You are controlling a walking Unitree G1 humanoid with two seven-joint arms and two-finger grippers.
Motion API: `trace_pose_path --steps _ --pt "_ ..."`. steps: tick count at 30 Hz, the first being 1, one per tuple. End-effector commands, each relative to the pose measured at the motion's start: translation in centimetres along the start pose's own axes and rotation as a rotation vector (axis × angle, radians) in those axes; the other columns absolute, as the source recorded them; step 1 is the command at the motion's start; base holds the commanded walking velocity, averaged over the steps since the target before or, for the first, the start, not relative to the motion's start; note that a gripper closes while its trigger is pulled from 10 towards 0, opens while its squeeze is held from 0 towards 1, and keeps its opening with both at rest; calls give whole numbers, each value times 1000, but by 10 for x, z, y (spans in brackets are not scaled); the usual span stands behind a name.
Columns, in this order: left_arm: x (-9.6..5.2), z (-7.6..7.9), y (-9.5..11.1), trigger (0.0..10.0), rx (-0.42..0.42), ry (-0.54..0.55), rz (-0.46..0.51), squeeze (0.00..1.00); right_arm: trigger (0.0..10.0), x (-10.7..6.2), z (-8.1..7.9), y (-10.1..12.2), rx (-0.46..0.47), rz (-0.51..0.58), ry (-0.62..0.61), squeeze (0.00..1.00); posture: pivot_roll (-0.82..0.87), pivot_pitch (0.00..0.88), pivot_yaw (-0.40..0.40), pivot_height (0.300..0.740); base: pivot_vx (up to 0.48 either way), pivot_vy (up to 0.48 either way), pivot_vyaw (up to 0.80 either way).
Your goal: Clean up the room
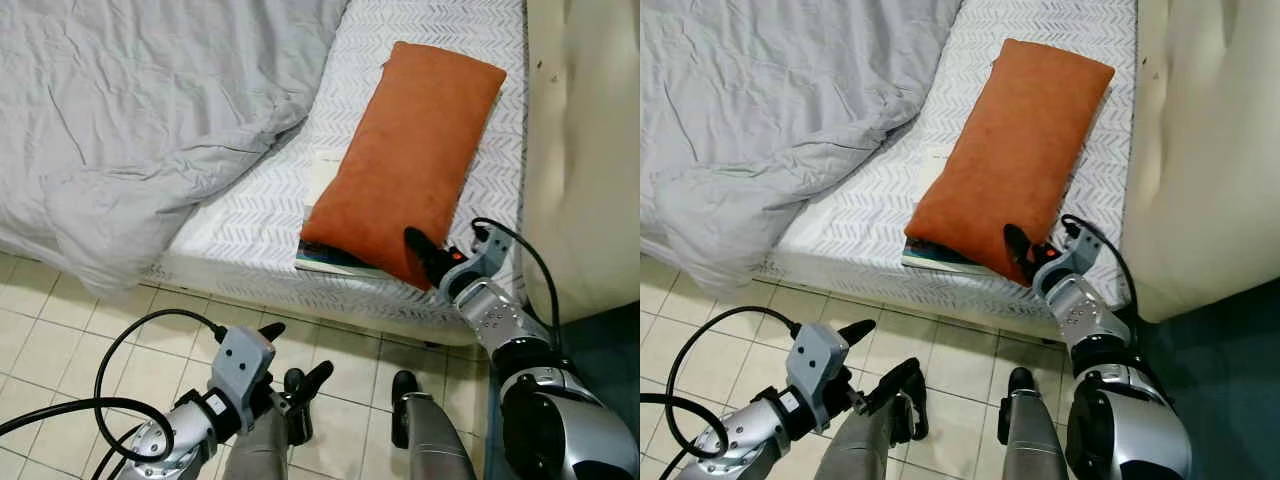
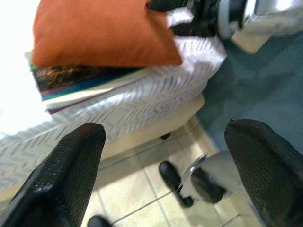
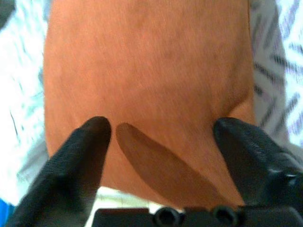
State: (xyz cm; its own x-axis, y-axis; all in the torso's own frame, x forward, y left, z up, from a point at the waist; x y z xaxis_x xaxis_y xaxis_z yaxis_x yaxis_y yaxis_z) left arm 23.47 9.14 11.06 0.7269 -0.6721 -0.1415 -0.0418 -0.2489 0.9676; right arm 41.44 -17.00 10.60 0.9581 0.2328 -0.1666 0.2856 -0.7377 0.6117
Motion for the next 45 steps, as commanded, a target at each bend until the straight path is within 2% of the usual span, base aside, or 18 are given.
trace_pose_path --steps 1,10,13,15,22,24,26,27,28,30,32,34,36,41,42,43,45 --pt "-3 6 -5 10000 -2 -7 -28 0 0 0 4 -25 11 -74 -16 0 6 479 91 740 0 0 0" --pt "-1 9 -5 10000 -6 -6 -29 0 0 3 1 -25 -7 -67 -18 0 8 483 86 740 0 0 0" --pt "1 8 -5 10000 -3 -1 -27 0 0 3 0 -15 -27 -33 -8 0 5 475 84 740 0 0 0" --pt "1 7 -4 10000 -1 3 -25 0 0 2 2 -6 -77 -3 -22 0 1 472 82 740 0 0 0" --pt "4 2 -3 10000 5 20 -22 0 0 1 5 12 -78 84 -49 0 5 472 86 740 0 0 0" --pt "5 1 -3 10000 9 25 -22 0 0 1 2 26 -115 150 -71 0 11 468 87 740 0 0 0" --pt "4 0 -3 10000 13 28 -21 0 0 0 -7 50 -215 243 -82 0 11 464 86 740 0 0 0" --pt "4 -1 -3 10000 16 31 -22 0 0 -2 -13 70 -272 315 -94 0 11 459 83 740 0 0 0" --pt "4 -1 -3 10000 16 31 -22 0 0 -2 -13 70 -272 315 -94 0 11 459 83 740 0 0 0" --pt "4 -2 -4 10000 19 36 -23 0 0 -7 -16 93 -325 386 -122 0 8 452 79 740 0 0 0" --pt "5 -5 -4 10000 24 47 -22 0 0 -17 -11 118 -370 463 -182 0 1 441 70 740 0 0 0" --pt "6 -6 -4 10000 25 50 -22 0 0 -21 -9 125 -378 482 -200 0 1 441 70 740 0 0 0" --pt "8 -7 -5 10000 28 53 -20 0 0 -38 13 144 -386 543 -304 0 -5 432 66 740 0 0 0" --pt "9 -7 -6 10000 29 49 -17 0 0 -64 55 149 -378 577 -457 0 -16 423 69 740 0 0 0" --pt "9 -7 -6 10000 29 48 -17 0 0 -69 61 149 -377 583 -480 0 -18 422 70 740 0 0 0" --pt "9 -7 -6 10000 29 48 -17 0 0 -69 61 149 -377 583 -480 0 -18 422 70 740 0 0 0" --pt "10 -7 -6 10000 29 45 -15 0 0 -82 77 150 -376 606 -548 0 -21 422 71 740 0 0 0"
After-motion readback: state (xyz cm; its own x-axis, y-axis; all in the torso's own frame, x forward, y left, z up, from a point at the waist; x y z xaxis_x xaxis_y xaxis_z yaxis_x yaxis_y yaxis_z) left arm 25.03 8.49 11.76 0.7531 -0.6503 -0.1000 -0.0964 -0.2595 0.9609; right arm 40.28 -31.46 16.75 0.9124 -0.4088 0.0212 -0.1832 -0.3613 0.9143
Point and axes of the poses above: a point about 5 cm out from each wrist's last joint towards the gripper, its own x axis pointing out of the wrist towards the gripper, its own y axis along the axis of the wrist's last joint, z = x × y, the point moved 4 cm from there along x, pointing out of the wrist towards the gripper, and after that the axes turned 10 degrees about x, right-handed, at the moved point
